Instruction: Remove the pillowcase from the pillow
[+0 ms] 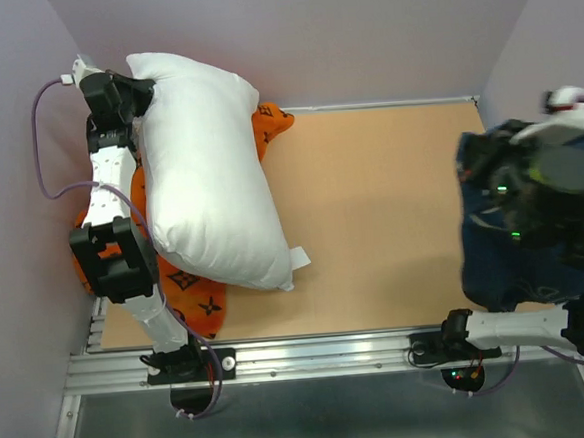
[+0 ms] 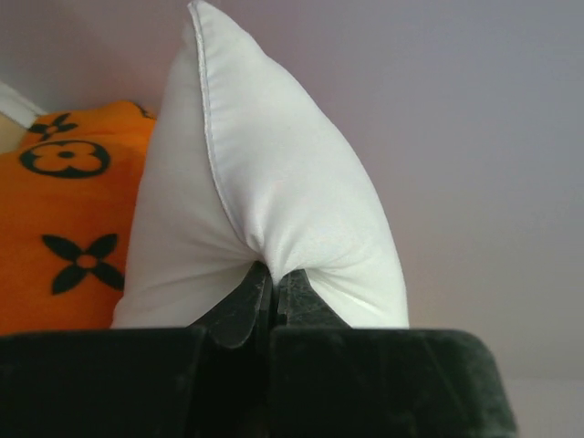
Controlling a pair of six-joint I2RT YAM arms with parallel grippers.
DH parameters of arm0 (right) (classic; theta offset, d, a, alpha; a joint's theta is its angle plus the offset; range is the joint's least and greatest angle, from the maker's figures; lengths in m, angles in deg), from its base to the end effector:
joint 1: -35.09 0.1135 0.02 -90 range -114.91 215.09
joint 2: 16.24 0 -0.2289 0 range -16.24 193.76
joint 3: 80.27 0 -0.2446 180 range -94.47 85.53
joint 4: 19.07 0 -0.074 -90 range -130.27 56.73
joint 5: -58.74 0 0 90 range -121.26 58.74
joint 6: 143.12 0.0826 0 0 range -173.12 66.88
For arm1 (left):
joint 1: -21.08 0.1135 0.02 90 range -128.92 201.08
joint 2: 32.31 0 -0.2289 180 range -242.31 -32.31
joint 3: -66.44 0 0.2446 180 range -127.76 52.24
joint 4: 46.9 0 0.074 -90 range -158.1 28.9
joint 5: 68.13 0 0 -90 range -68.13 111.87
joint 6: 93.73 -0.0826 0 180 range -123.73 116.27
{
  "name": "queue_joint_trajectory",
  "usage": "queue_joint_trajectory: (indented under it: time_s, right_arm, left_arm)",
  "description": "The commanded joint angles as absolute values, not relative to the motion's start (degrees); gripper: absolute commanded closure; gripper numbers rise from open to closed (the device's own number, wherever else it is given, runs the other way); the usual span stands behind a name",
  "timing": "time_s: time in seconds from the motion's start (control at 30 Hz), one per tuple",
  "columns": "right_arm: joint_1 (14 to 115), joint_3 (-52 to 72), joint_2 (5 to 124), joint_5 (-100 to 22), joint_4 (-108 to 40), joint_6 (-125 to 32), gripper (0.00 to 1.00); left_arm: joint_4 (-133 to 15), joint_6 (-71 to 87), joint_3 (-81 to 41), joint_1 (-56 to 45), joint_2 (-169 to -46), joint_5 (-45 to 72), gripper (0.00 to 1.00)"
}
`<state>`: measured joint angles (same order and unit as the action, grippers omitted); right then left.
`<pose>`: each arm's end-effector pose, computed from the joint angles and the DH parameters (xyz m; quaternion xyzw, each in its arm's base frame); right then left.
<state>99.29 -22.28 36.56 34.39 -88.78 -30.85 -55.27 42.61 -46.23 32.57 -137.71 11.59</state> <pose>0.1010 0.0361 0.5236 0.1428 0.6938 0.1248 0.6947 0.4720 0.0809 0.3622 -0.2889 0.6527 -0.2699 0.6463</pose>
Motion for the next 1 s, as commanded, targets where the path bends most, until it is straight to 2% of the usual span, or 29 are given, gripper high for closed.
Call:
queue_joint_trajectory:
  time_s: [0.0, 0.27, 0.37, 0.47, 0.6, 0.73, 0.8, 0.97]
  right_arm:
    - [99.4, -18.2, 44.8, 31.2, -84.6, -30.4, 0.99]
    - [99.0, -14.2, 51.1, 40.1, -82.5, -30.6, 0.99]
    - [96.5, -11.0, 51.0, 38.6, -81.7, -29.4, 0.99]
    - [90.7, -5.7, 52.0, 31.6, -80.2, -29.1, 0.99]
    - [77.0, 3.8, 53.2, 17.5, -74.3, -30.8, 0.99]
    - [55.4, 13.2, 55.4, -3.6, -66.8, -31.7, 0.99]
    - [51.2, 14.4, 57.1, -6.0, -65.5, -30.7, 0.99]
    - [35.6, 16.5, 63.5, -17.2, -63.4, -26.3, 0.99]
  left_arm:
    - [-41.6, 40.0, -44.4, 28.8, -129.4, 9.0, 1.00]
    - [-42.8, 31.3, -40.0, 13.3, -120.8, 9.9, 1.00]
    - [-44.5, 28.0, -38.7, 5.6, -121.2, 12.9, 1.00]
    - [-47.0, 26.5, -39.5, -1.1, -124.6, 16.3, 1.00]
    - [-50.1, 26.4, -42.1, -6.6, -130.8, 19.0, 1.00]
    - [-55.6, 23.3, -49.1, -13.3, -140.1, 25.7, 1.00]
    - [-57.3, 23.9, -51.5, -15.6, -143.4, 26.7, 0.99]
    - [-60.6, 26.8, -58.3, -16.6, -152.2, 23.9, 0.79]
